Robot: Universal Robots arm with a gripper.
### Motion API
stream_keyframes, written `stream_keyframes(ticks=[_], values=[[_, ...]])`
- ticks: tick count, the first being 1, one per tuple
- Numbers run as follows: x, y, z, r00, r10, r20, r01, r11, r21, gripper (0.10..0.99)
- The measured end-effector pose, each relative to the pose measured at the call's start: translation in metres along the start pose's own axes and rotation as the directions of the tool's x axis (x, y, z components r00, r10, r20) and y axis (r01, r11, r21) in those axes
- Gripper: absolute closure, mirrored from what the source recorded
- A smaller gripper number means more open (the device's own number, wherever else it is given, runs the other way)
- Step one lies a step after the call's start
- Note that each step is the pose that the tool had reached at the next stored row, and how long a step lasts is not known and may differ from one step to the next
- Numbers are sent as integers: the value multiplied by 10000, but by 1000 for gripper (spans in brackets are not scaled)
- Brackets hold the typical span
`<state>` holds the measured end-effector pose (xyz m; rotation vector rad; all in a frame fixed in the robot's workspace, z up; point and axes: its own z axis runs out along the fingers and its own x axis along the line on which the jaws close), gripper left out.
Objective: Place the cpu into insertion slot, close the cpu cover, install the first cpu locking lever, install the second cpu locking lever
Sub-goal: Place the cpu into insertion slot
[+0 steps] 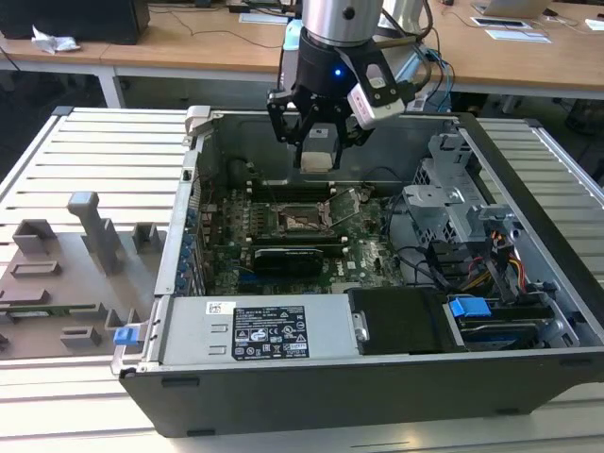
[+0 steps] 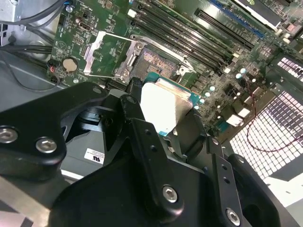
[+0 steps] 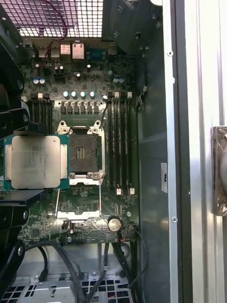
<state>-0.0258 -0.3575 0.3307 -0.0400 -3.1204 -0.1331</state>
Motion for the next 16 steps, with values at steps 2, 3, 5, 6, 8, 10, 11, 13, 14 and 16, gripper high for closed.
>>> stream_keyframes(ticks=[2,3,5,6,8,10,11,13,14,16], values=[[0,-2,19,10000,0,0,0,10000,0,545],[-1,-3,31,10000,0,0,0,10000,0,545],[-1,-4,46,10000,0,0,0,10000,0,545],[-1,-5,63,10000,0,0,0,10000,0,545],[-2,-8,89,10000,0,0,0,10000,4,545],[-2,-10,116,10000,0,0,0,10000,5,545],[-2,-11,125,10000,0,0,0,10000,5,545],[-3,-12,141,10000,1,1,-1,10000,16,545],[-3,-12,148,10000,1,1,-1,10000,23,545],[-4,-14,176,10000,0,1,0,10000,30,545]])
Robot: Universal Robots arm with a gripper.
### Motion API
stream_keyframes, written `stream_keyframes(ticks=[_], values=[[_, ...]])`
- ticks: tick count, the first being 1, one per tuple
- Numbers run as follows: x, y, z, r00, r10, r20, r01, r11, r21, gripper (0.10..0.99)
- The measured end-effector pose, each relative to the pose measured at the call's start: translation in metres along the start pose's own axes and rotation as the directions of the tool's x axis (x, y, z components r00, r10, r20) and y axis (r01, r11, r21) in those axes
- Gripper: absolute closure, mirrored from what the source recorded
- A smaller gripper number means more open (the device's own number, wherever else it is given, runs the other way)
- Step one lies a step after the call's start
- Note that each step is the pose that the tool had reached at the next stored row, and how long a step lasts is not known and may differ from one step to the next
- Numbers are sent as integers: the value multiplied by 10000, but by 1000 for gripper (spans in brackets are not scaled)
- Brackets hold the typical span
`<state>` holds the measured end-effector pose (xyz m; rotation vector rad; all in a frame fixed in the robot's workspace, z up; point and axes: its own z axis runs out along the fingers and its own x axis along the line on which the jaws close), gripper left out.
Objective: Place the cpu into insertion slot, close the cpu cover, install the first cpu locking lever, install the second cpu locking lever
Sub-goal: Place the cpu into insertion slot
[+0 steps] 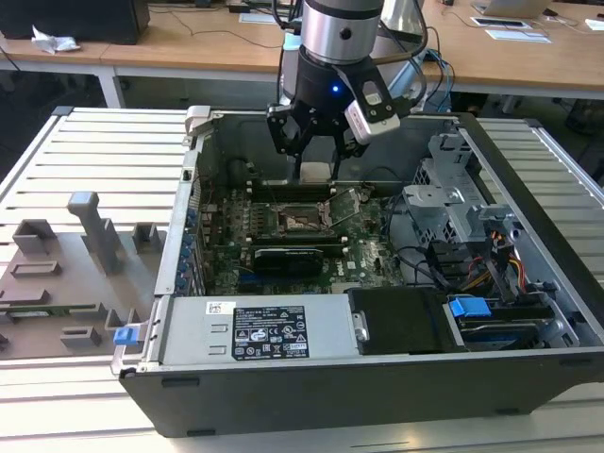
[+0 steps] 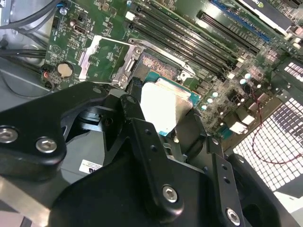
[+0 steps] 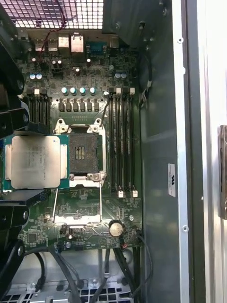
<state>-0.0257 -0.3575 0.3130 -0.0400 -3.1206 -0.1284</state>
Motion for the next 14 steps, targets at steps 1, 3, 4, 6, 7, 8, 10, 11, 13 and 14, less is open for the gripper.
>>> stream_keyframes(ticks=[1,3,4,6,7,8,10,11,13,14], values=[[0,-1,12,10000,0,0,0,10000,1,545],[-1,-3,31,10000,0,0,0,10000,1,545],[-1,-3,39,10000,0,0,0,10000,1,545],[-1,-5,54,10000,0,0,0,10000,1,545],[-1,-6,73,10000,0,0,0,10000,1,545],[-2,-8,92,10000,0,0,0,10000,1,545],[-2,-10,115,10000,0,0,0,10000,1,545],[-2,-10,123,10000,0,0,0,10000,1,545],[-3,-12,140,10000,0,0,0,10000,2,545],[-3,-12,150,10000,0,0,0,10000,1,545]])
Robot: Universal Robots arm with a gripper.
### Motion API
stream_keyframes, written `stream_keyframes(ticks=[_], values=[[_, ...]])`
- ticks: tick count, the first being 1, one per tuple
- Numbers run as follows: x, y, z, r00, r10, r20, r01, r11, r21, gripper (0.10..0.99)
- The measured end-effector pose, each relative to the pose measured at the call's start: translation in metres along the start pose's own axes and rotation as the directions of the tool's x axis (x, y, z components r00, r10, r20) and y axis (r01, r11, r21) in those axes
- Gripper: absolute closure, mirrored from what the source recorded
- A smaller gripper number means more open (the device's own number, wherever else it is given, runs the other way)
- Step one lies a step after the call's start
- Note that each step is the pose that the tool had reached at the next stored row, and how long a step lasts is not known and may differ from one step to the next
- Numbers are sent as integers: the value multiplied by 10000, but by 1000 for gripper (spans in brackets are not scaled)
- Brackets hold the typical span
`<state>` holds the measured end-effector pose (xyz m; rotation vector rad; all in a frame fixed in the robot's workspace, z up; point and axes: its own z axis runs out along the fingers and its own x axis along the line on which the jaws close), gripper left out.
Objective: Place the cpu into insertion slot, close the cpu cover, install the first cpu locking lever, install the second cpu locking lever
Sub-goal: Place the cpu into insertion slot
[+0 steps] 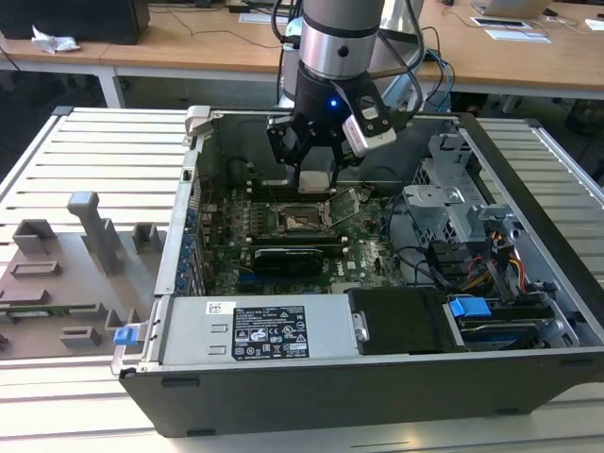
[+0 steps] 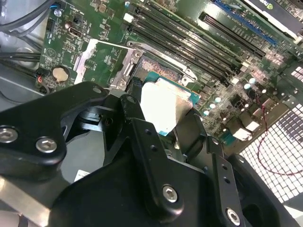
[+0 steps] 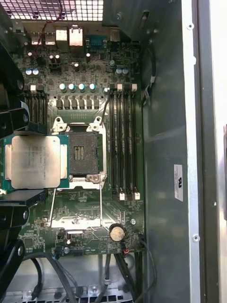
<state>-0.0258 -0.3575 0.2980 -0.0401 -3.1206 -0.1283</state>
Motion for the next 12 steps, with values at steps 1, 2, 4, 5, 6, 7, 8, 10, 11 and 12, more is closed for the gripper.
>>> stream_keyframes(ticks=[1,2,4,5,6,7,8,10,11,12], values=[[0,-1,9,10000,-1,1,1,10000,0,545],[-1,-1,19,10000,0,0,0,10000,0,545],[-1,-3,37,10000,0,0,0,10000,0,545],[-1,-4,46,10000,0,0,0,10000,0,545],[-1,-5,61,10000,0,0,0,10000,1,545],[-1,-6,73,10000,0,0,0,10000,1,545],[-2,-7,82,10000,0,0,0,10000,1,545],[-3,-10,121,10000,-1,0,1,10000,1,545],[-3,-11,141,10000,0,0,0,10000,1,545],[-3,-13,153,10000,0,0,0,10000,1,545]])
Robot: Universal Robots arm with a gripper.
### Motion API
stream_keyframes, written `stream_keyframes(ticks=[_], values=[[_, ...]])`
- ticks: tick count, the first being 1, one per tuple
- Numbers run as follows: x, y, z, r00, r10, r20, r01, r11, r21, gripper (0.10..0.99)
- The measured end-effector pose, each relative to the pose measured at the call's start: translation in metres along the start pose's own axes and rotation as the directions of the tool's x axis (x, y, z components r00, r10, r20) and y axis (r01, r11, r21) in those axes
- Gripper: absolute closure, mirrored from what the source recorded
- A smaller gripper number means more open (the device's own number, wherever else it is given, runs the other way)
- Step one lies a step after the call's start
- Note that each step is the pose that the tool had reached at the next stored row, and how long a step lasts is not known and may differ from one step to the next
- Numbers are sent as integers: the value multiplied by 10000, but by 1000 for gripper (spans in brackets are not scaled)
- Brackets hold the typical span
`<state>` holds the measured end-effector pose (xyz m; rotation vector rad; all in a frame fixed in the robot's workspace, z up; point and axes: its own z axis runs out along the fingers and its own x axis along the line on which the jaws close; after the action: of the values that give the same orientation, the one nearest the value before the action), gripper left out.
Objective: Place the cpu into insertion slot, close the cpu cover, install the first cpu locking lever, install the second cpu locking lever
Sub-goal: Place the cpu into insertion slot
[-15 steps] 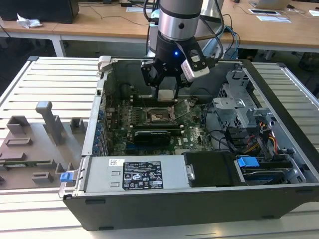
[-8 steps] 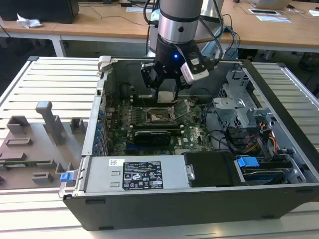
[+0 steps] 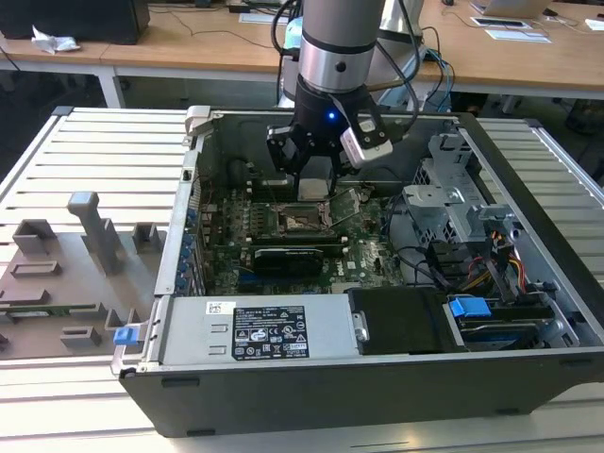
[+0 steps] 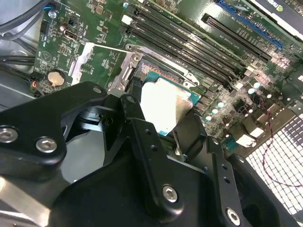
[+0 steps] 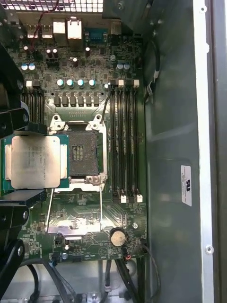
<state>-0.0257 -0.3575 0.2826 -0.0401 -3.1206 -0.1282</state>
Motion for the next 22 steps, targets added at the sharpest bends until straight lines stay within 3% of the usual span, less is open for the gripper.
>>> stream_keyframes(ticks=[6,9,12,22], values=[[-15,23,101,10000,1,1,-1,10000,57,545],[-38,117,149,10000,4,5,-4,9998,190,545],[-42,161,179,10000,4,5,-4,9997,227,545],[-42,163,191,9999,100,14,-100,9997,228,545]])
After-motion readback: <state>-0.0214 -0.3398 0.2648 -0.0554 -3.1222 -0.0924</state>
